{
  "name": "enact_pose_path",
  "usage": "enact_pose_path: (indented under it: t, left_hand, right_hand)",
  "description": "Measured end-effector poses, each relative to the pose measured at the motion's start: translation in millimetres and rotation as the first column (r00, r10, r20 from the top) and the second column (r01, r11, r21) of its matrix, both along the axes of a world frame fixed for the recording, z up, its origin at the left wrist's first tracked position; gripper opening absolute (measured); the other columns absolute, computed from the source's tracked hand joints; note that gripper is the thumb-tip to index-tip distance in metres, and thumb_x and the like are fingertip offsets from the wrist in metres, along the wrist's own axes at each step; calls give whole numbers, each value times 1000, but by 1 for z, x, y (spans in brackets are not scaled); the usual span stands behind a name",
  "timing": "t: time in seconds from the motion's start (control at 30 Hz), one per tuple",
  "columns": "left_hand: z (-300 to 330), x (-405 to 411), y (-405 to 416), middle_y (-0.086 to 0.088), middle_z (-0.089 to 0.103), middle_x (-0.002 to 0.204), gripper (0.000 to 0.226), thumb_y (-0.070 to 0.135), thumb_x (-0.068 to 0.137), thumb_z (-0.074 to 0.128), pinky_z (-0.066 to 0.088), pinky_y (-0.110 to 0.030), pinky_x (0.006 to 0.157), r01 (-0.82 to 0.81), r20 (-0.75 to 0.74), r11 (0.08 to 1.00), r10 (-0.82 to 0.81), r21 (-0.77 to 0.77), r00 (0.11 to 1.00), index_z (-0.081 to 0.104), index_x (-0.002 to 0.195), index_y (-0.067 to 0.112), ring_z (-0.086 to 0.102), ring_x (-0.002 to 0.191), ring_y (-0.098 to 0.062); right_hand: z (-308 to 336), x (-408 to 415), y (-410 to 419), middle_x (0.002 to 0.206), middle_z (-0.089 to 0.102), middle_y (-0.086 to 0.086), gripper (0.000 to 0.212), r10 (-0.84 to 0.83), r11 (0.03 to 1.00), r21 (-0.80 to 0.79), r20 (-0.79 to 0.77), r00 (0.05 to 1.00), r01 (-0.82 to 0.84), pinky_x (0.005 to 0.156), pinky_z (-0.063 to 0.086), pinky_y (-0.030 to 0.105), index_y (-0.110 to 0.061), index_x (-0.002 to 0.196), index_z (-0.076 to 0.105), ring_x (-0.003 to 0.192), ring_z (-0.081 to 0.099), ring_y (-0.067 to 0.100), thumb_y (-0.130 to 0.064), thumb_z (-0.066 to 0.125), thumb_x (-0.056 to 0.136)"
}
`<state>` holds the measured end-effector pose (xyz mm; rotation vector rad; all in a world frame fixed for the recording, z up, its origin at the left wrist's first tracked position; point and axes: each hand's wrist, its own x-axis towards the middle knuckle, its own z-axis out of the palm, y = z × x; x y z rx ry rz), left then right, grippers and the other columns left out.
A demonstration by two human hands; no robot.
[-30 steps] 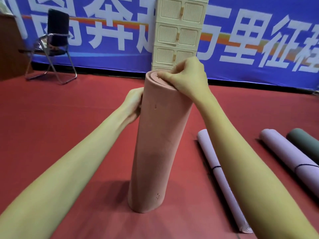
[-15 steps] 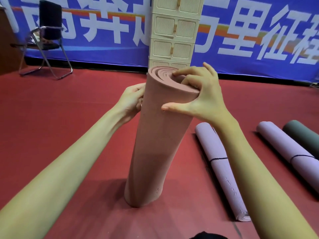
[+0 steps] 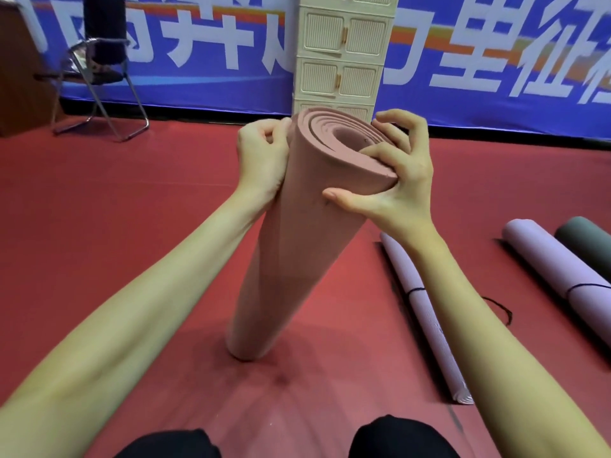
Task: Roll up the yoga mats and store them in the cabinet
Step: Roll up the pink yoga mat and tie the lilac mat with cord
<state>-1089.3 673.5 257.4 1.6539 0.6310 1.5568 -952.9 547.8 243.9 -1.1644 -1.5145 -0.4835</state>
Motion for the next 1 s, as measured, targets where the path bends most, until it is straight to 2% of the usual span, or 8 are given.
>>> enact_pose_path:
  t: [0.13,0.27,0.37,0.47,0.6,0.73,0.9,1.0]
  left_hand:
    - [-9,14,-5,5,36,45,44,19,89,54,30,-29,54,-168,-94,967,188,194,978,37,49,24,34,49,-8]
    - [-31,41,-16,-5,67,63,28,19,88,54,44,-34,58,-161,-227,932,242,326,943,66,64,10,62,62,-27]
    - [-64,56,-22,-5,73,75,25,20,88,55,46,-33,63,-90,-372,950,203,299,906,74,76,10,67,69,-26]
    - [-96,66,-35,-1,74,99,29,27,94,49,48,-34,83,99,-552,979,15,175,834,74,99,13,67,94,-21]
    - [-121,84,-51,4,54,136,70,63,82,53,36,-34,105,427,-803,903,-281,-37,525,48,136,18,49,124,-14]
    - [-156,106,-56,-3,24,154,145,84,37,69,24,-55,112,526,-977,850,-89,25,191,8,151,18,25,142,-23]
    - [-195,136,-70,-3,40,143,134,64,42,83,34,-43,102,458,-952,874,20,165,306,21,150,17,41,128,-28]
    - [-199,174,-81,1,44,139,127,64,41,82,35,-42,99,434,-941,887,5,160,339,26,148,22,45,123,-27]
  right_hand:
    - [-39,19,-1,125,41,24,53,-28,1000,10,-72,997,29,106,40,35,1,78,67,120,49,26,-45,86,60]
    - [-88,43,-6,134,41,28,45,-11,993,-117,-185,983,-11,111,35,36,-7,80,62,129,43,25,-44,81,62]
    - [-125,55,-17,135,44,23,42,-32,972,-235,-259,965,-31,107,38,33,-9,81,63,128,44,20,-42,80,62]
    - [-150,71,-35,136,48,16,33,-62,944,-322,-388,920,-72,99,37,14,-21,77,63,126,46,11,-43,81,60]
    - [-179,101,-61,137,49,7,39,-142,895,-434,-492,859,-101,93,38,8,-21,78,67,130,46,11,-51,80,57]
    - [-211,120,-80,139,46,3,51,-220,846,-509,-601,768,-156,92,36,4,-11,78,69,131,42,6,-52,81,51]
    - [-234,139,-95,137,48,2,40,-235,830,-527,-625,745,-180,96,45,30,-17,78,69,130,42,7,-48,82,56]
    - [-242,178,-107,130,56,4,33,-212,861,-481,-634,744,-164,94,46,26,-16,94,69,127,49,17,-45,67,78]
